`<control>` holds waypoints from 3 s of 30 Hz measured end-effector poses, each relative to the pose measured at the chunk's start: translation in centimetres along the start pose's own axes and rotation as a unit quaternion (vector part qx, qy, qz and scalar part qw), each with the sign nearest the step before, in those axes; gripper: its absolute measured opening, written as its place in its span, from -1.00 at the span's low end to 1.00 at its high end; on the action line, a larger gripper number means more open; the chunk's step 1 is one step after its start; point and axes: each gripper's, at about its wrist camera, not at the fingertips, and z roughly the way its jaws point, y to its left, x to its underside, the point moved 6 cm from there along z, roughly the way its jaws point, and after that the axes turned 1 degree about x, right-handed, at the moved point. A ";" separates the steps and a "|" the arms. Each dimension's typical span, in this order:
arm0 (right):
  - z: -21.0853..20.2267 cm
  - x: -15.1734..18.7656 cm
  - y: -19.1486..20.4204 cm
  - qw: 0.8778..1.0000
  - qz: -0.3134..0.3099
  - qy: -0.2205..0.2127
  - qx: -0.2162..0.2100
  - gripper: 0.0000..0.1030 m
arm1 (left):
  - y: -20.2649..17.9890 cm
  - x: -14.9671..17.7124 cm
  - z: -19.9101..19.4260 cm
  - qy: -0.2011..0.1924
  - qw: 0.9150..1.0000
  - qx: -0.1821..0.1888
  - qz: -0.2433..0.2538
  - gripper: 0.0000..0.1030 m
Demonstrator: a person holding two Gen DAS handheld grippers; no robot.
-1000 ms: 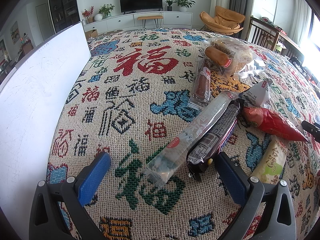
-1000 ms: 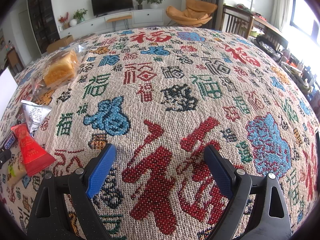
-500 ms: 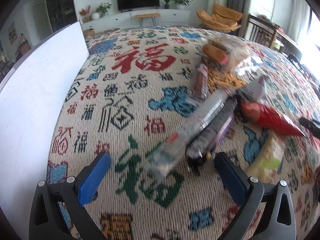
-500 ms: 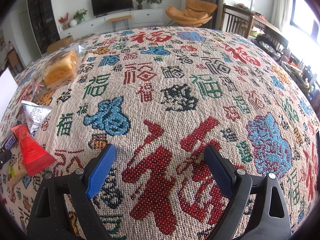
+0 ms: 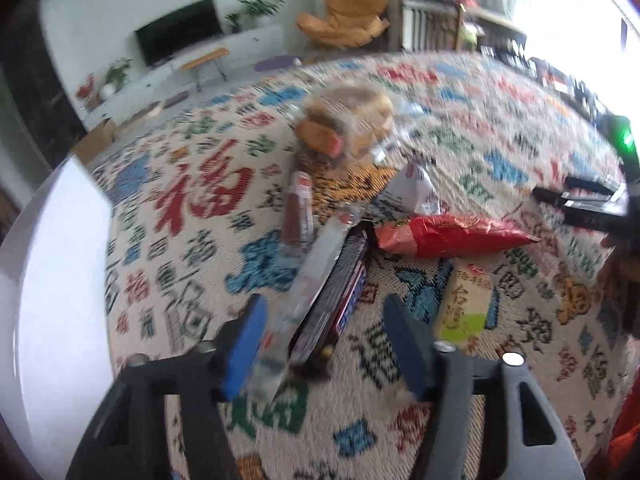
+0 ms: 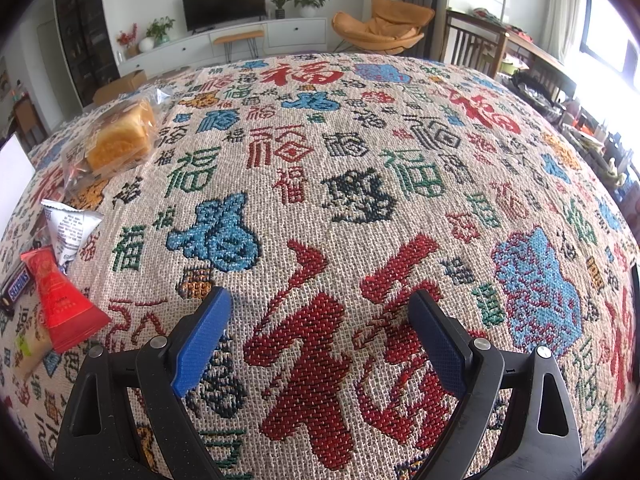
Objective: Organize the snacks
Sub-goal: 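Move the left gripper down over the clear ice-pop tube, then close the left gripper on the clear tube while the right gripper grasps the yellow-green pastry pack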
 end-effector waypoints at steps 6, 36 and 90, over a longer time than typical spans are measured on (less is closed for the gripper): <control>0.0 0.0 0.0 1.000 0.000 0.000 0.000 0.80 | -1.8 1.7 -0.4 0.014 0.986 0.144 -0.077 -0.91; 0.0 0.0 0.0 1.000 0.000 0.000 0.001 0.80 | 1.6 -1.6 3.6 0.059 0.995 0.067 -0.034 -0.50; -7.2 4.3 8.9 0.960 0.047 0.156 -0.227 0.74 | 0.7 10.9 -2.5 -0.032 0.987 -0.032 -0.151 0.99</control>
